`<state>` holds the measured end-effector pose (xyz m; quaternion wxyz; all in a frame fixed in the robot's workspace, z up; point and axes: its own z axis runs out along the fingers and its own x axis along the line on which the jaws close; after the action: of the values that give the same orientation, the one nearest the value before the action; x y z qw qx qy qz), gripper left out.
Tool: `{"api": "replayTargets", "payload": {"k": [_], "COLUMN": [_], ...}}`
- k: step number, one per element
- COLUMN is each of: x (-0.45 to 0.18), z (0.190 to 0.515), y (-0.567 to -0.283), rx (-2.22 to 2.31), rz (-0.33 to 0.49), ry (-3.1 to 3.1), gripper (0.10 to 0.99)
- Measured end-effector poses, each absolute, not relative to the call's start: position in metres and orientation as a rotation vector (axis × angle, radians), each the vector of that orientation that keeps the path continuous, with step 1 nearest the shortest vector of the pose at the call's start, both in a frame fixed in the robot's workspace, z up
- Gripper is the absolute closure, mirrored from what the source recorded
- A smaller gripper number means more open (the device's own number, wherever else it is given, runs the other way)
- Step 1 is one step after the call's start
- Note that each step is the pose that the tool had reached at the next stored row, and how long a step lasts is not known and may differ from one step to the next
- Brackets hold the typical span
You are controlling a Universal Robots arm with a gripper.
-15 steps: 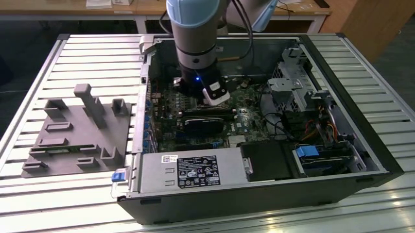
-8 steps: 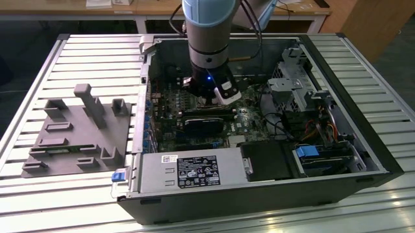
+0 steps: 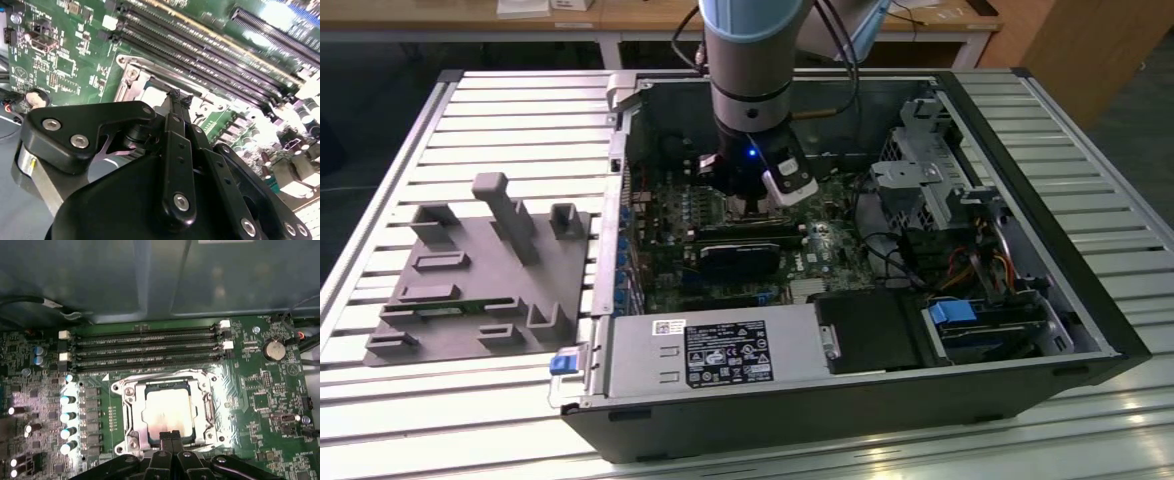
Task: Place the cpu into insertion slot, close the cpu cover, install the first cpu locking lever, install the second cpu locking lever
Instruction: 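Install the second cpu locking lever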
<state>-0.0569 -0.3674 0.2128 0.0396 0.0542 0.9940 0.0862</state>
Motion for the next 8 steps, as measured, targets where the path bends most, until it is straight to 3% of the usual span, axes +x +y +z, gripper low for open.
{"api": "replayTargets", "payload": {"k": [8], "x": [-0.054], "z": [0.213], "y": [-0.355], "rx": [0.166], "rz": [0.261], "ry": [3.047], "gripper": [0.98]}}
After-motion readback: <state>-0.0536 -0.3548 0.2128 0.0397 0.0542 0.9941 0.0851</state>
